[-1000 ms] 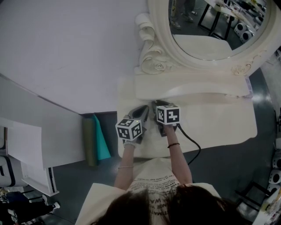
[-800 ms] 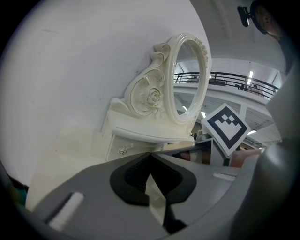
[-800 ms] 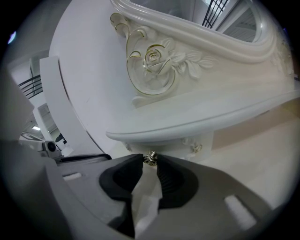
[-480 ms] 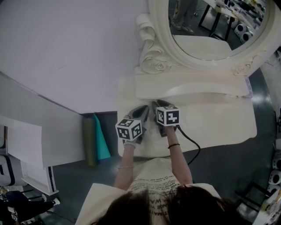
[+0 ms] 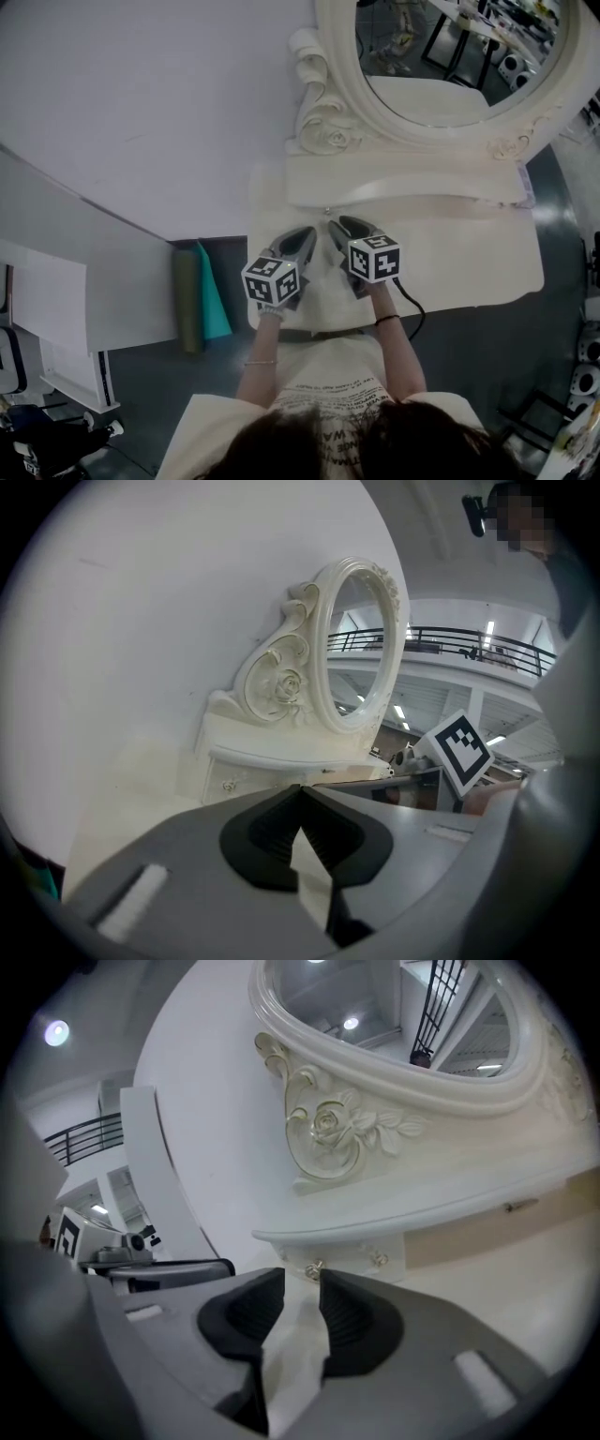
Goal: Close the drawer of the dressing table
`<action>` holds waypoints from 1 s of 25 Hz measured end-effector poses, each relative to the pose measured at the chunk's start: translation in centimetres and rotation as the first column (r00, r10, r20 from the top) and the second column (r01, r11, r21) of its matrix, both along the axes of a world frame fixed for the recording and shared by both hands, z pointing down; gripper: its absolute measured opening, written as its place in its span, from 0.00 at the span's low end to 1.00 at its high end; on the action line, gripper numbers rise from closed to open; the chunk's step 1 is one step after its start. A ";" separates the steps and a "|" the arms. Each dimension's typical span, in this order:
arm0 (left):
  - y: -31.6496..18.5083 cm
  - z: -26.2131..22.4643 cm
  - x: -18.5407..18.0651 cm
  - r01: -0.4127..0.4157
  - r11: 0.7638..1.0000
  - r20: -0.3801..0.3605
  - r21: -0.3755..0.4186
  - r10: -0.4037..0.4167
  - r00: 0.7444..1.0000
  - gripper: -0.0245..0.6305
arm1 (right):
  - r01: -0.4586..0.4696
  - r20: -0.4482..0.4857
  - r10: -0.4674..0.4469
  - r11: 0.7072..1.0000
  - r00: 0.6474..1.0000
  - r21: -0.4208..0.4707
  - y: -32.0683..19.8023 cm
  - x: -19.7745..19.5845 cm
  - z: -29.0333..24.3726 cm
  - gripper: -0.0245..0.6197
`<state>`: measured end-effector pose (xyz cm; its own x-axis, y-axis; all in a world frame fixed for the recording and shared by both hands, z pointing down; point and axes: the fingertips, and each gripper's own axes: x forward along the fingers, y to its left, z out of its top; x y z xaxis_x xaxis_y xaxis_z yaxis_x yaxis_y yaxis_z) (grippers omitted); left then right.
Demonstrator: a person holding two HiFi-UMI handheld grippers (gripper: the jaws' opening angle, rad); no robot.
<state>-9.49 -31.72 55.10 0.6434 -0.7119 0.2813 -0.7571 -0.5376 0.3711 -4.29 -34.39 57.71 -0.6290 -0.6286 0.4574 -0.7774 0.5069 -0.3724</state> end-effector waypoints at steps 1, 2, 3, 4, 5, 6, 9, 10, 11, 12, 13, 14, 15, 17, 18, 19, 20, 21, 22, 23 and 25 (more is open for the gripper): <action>0.4 -0.3 0.2 -0.009 1.000 0.000 0.011 0.009 1.000 0.04 | 0.011 0.014 -0.011 1.000 1.000 0.015 0.5 0.0 -0.4 0.21; 0.8 -0.6 0.4 -0.018 1.000 0.000 0.021 0.018 1.000 0.04 | 0.020 0.022 -0.021 0.999 1.000 0.030 0.9 0.1 -0.7 0.19; 1.1 -0.9 0.6 -0.027 0.999 0.002 0.031 0.027 1.000 0.04 | 0.029 0.026 -0.030 0.999 0.999 0.046 1.3 0.1 -1.1 0.19; 1.4 -1.2 0.8 -0.035 0.999 0.003 0.041 0.035 0.999 0.04 | 0.039 0.028 -0.041 0.997 0.999 0.060 1.6 0.0 -1.5 0.19; 1.6 -1.6 1.0 -0.043 0.998 0.004 0.052 0.043 0.999 0.04 | 0.049 0.030 -0.051 0.996 0.998 0.073 2.0 -0.1 -1.9 0.19; 1.8 -2.0 1.2 -0.050 0.997 0.005 0.063 0.050 0.999 0.04 | 0.058 0.032 -0.060 0.995 0.998 0.084 2.3 -0.2 -2.3 0.17; 2.2 -3.0 1.8 -0.069 0.993 0.010 0.092 0.068 0.998 0.04 | 0.079 0.035 -0.083 0.991 0.996 0.109 3.0 -0.3 -3.3 0.13; 2.4 -3.3 1.9 -0.073 0.992 0.011 0.100 0.072 0.997 0.04 | 0.083 0.037 -0.088 0.990 0.995 0.116 3.2 -0.3 -3.5 0.12; 2.5 -3.5 1.9 -0.076 0.991 0.012 0.107 0.075 0.997 0.04 | 0.086 0.039 -0.091 0.989 0.995 0.122 3.4 -0.3 -3.7 0.11; 2.7 -3.7 2.0 -0.079 0.991 0.013 0.113 0.078 0.997 0.04 | 0.089 0.041 -0.095 0.988 0.995 0.128 3.5 -0.3 -3.9 0.10; 2.8 -3.9 1.9 -0.080 0.990 0.016 0.118 0.079 0.997 0.04 | 0.091 0.042 -0.098 0.987 0.994 0.135 3.6 -0.4 -4.1 0.09; 2.9 -4.0 1.9 -0.081 0.989 0.018 0.121 0.079 0.997 0.04 | 0.095 0.043 -0.102 0.985 0.994 0.143 3.7 -0.4 -4.4 0.08; 3.0 -4.0 1.9 -0.081 0.989 0.019 0.124 0.079 0.997 0.04 | 0.097 0.044 -0.105 0.984 0.994 0.151 3.7 -0.4 -4.7 0.07; 3.2 -4.2 1.8 -0.081 0.988 0.019 0.129 0.080 0.997 0.04 | 0.103 0.050 -0.112 0.981 0.992 0.165 3.9 -0.4 -5.2 0.05; 3.3 -4.3 1.8 -0.082 0.988 0.019 0.132 0.080 0.997 0.04 | 0.106 0.053 -0.117 0.979 0.992 0.172 4.0 -0.4 -5.5 0.05; 3.4 -4.5 1.8 -0.082 0.987 0.019 0.137 0.081 0.997 0.04 | 0.111 0.056 -0.123 0.978 0.991 0.179 4.1 -0.5 -5.9 0.04; 3.4 -4.7 1.8 -0.083 0.986 0.020 0.142 0.081 0.996 0.04 | 0.116 0.060 -0.129 0.975 0.990 0.187 4.2 -0.5 -6.2 0.04; 3.5 -4.9 1.8 -0.085 0.985 0.021 0.149 0.083 0.996 0.04 | 0.121 0.066 -0.137 0.973 0.988 0.196 4.4 -0.6 -6.6 0.04; 3.6 -5.2 1.9 -0.087 0.984 0.022 0.157 0.085 0.996 0.04 | 0.126 0.072 -0.144 0.971 0.987 0.204 4.5 -0.6 -6.9 0.04; 3.6 -5.5 2.0 -0.089 0.982 0.022 0.166 0.087 0.996 0.04 | 0.131 0.077 -0.150 0.969 0.986 0.211 4.6 -0.6 -7.2 0.04; 3.7 -5.9 2.2 -0.094 0.979 0.019 0.183 0.092 0.996 0.04 | 0.142 0.076 -0.163 0.964 0.984 0.224 4.7 -0.7 -7.6 0.04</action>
